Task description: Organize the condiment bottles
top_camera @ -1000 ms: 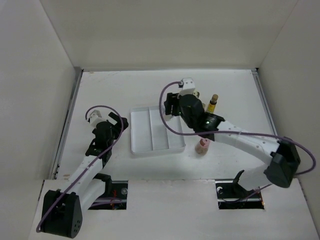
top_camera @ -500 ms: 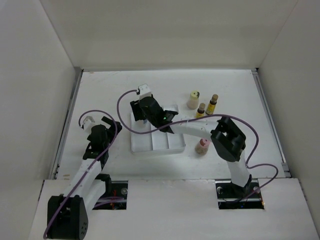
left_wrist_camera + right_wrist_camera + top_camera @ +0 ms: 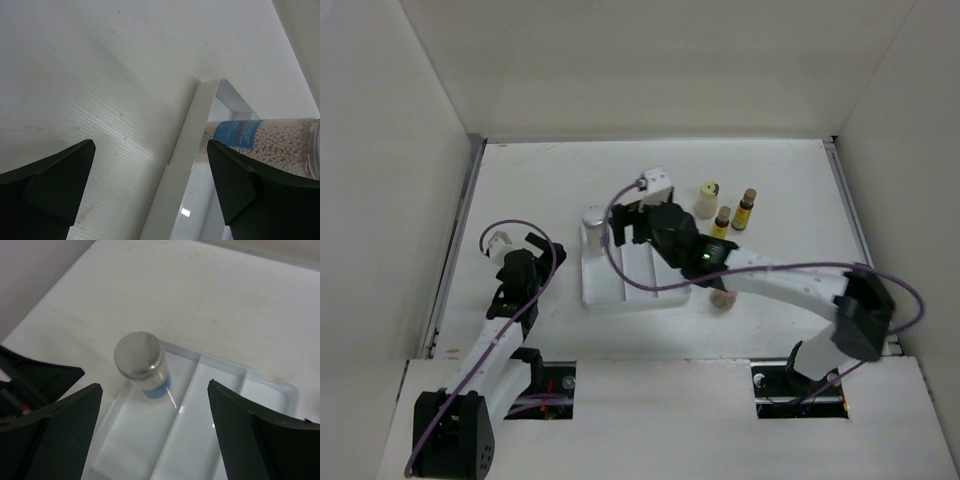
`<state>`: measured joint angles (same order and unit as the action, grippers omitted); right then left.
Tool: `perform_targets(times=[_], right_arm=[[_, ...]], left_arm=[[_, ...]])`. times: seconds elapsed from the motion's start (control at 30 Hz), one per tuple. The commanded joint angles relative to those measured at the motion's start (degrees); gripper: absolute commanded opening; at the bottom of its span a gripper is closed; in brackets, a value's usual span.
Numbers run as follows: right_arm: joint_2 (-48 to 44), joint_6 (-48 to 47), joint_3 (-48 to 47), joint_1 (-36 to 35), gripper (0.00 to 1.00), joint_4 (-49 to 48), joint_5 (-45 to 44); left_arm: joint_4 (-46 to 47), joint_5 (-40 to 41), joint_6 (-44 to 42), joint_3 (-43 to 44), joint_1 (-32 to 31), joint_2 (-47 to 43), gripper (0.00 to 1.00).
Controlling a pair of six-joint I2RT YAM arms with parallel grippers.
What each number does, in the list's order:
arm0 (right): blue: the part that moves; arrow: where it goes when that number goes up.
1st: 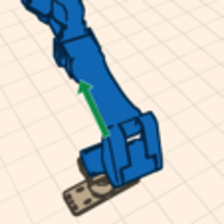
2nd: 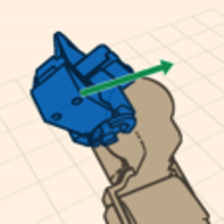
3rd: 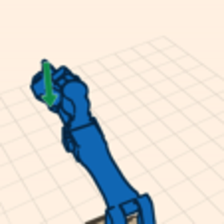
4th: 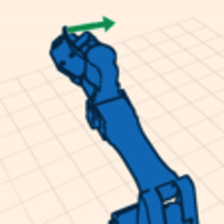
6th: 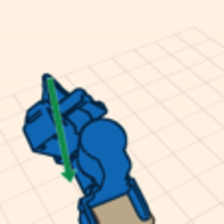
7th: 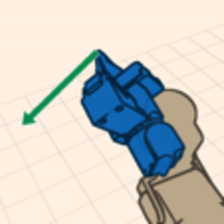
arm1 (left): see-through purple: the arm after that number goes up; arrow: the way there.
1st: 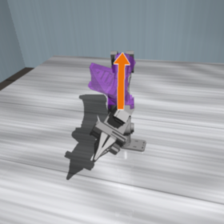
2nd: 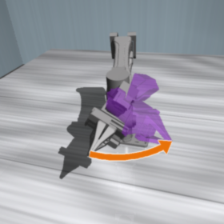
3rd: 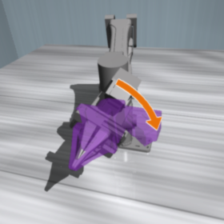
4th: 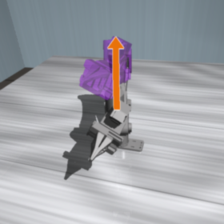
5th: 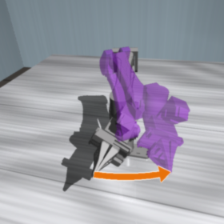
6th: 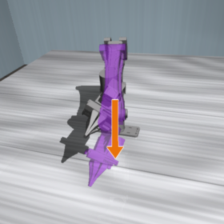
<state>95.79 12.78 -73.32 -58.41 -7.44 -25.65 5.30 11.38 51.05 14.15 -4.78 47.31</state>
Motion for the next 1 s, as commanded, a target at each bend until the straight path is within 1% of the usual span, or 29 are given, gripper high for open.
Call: perform_targets(times=[0.0,0.07,0.1,0.17,0.2,0.27,0.33,0.4,0.47,0.6,0.67,0.77,0.8,0.87,0.9,0.97], right_arm=[[-16.55,2.6,12.27,0.45,0.94,-3.73,-8.08],[-26.31,5.58,22.12,1.67,0.94,-0.58,-13.61],[-30.97,7.94,26.17,2.2,0.94,2.84,-16.25],[-39.58,14.61,32.25,3.52,0.95,13.36,-19.69],[-43.02,18.47,34.01,4.14,0.96,19.51,-19.96],[-47.08,24.55,36.13,5.45,0.98,30.16,-19.36],[-48.06,28.6,37.19,5.81,0.99,37.21,-18.3],[-46.67,32.03,37.55,5.9,0.99,41.18,-16.37],[-44.65,33.98,38.33,5.64,0.98,41.63,-14.79],[-40.95,33.37,37.81,6.34,0.92,40.14,-14.08],[-39.55,31.62,37.37,7.39,0.86,37.52,-13.38],[-37.17,28.98,37.28,9.14,0.7,33.29,-11.1],[-36.73,28.71,37.37,9.76,0.61,32.76,-10.39],[-36.9,28.27,36.94,10.21,0.48,32.75,-10.47],[-37.95,27.83,36.32,10.21,0.44,33.45,-11.52],[-41.19,26.78,34.05,8.9,0.42,34.68,-15.72]], left_arm=[[1.12,0.05,0.11,2.37,-0.89,-0.03,1.0],[1.64,0.4,0.19,1.94,-1.15,-0.55,1.0],[1.9,0.66,0.28,1.76,-1.24,-0.64,1.0],[1.82,0.75,0.2,2.19,-1.5,-0.03,1.0],[1.56,0.75,0.02,2.54,-1.68,0.32,1.0],[1.82,0.84,-0.77,2.37,-1.25,0.15,1.0],[1.99,0.84,-0.77,2.11,-0.8,0.15,1.0],[1.99,0.75,-0.77,2.72,-0.89,1.11,1.0],[2.08,0.93,-0.77,2.81,-1.42,1.38,1.0],[2.96,0.93,-0.69,2.37,-1.42,1.38,1.0],[2.61,0.75,-0.86,2.72,-1.51,1.38,1.0],[2.96,0.93,-0.86,1.93,-1.59,0.5,1.0],[2.96,0.84,-0.86,1.93,-1.51,0.5,1.0],[2.61,0.58,-0.95,2.28,-1.42,0.68,1.0],[2.61,0.58,-0.95,2.37,-1.42,0.68,1.0],[3.13,0.75,-0.86,2.11,-1.68,0.5,1.0]])
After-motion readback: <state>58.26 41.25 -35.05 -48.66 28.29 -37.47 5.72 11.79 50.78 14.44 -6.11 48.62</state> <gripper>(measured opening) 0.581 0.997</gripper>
